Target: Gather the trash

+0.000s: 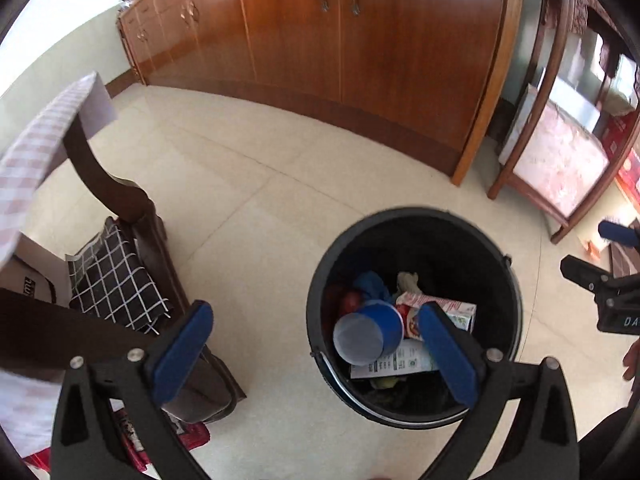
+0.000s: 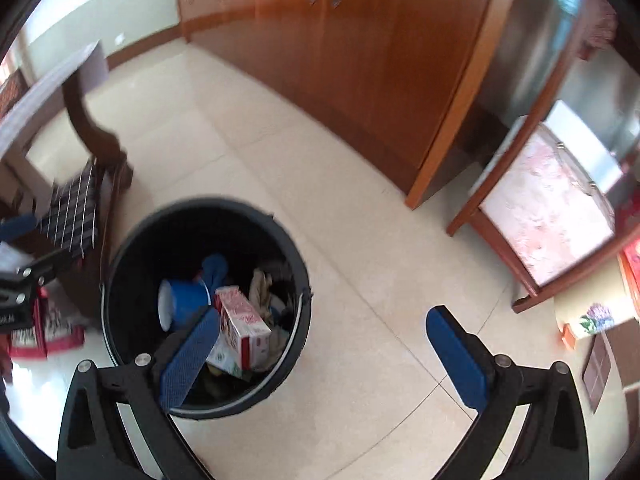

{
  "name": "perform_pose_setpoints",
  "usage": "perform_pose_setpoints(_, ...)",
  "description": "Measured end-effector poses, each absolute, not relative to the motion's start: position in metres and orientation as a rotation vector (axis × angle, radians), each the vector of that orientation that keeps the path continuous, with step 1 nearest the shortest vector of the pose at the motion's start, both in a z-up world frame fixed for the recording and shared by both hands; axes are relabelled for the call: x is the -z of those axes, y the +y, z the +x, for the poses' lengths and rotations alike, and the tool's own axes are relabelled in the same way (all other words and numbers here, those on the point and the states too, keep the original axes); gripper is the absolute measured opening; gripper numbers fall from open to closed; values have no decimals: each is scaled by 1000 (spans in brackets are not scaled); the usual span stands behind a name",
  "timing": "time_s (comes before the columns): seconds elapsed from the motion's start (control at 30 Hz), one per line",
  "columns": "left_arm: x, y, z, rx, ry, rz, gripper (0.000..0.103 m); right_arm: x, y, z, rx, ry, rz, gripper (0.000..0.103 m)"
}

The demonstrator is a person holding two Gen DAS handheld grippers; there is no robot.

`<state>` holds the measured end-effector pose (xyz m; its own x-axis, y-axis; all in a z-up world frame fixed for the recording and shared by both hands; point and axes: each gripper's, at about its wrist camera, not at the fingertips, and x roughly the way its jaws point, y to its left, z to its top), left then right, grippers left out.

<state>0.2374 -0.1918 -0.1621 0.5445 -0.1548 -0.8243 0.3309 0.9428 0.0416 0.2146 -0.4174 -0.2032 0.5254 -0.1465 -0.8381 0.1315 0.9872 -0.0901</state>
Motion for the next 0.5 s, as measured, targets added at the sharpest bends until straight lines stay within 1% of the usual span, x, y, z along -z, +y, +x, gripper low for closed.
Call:
perform_pose_setpoints(0.13, 127, -191, 216, 278, 882, 183, 103, 173, -405, 198, 189, 915, 51, 103)
perform_pose_setpoints(0.27, 104, -188, 196, 269, 853, 192, 103, 154, -389, 181, 174, 876, 75, 103)
perform_pose_setpoints(0.5, 87, -157, 174, 249, 830, 181, 103, 129, -349, 151, 149, 837, 63, 103)
